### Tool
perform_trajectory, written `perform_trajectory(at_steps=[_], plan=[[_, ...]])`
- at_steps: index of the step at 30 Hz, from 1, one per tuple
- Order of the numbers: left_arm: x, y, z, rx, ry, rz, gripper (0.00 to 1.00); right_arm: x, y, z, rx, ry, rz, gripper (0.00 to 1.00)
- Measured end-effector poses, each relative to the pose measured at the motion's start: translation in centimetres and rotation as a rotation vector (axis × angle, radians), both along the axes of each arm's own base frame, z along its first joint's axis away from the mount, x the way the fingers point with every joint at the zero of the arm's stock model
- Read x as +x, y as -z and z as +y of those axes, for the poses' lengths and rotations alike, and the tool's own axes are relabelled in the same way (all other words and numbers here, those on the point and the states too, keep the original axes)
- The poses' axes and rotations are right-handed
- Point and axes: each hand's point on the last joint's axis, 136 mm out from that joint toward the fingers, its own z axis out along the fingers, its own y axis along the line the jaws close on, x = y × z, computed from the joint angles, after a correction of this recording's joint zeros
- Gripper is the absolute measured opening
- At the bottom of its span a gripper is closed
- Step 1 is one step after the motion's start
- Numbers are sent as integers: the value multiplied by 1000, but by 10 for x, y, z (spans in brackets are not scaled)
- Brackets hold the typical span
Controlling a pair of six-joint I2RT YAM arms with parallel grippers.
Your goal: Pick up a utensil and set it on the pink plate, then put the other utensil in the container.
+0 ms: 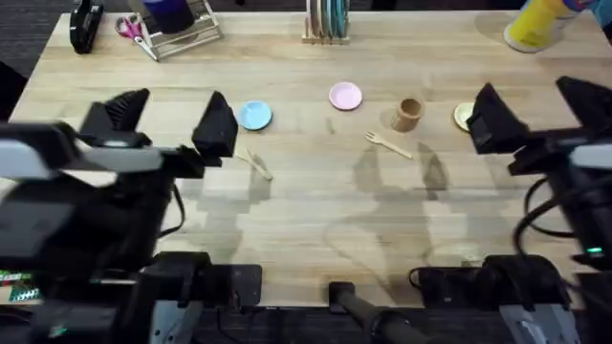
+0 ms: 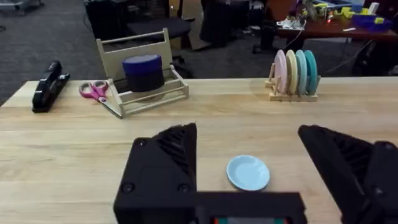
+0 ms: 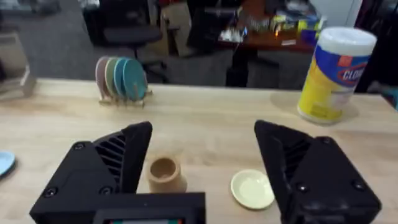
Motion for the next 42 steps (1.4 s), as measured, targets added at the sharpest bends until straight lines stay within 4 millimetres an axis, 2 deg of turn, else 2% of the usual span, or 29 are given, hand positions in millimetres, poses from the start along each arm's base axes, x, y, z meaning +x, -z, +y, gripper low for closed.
perform_trajectory(at_steps=[6,7,15,20,28,34,42], plan=[[-1,-23,0,0,-1,151,993,3,-24,0,2,0,177,998],[-1,-32,0,-1,-1,243,993,5,-32,1,3,-4,281,998],[6,-45,1,-1,-3,498,994,13,-29,1,8,-7,594,998],[13,-37,1,-2,-3,689,994,20,-21,1,11,-7,769,998],[29,-7,1,-2,-2,955,994,30,1,1,13,-7,976,998],[39,15,1,-3,-2,1045,993,36,11,7,3,-26,1018,998],[40,20,-3,-37,-3,1068,994,39,8,8,1,-29,999,997]])
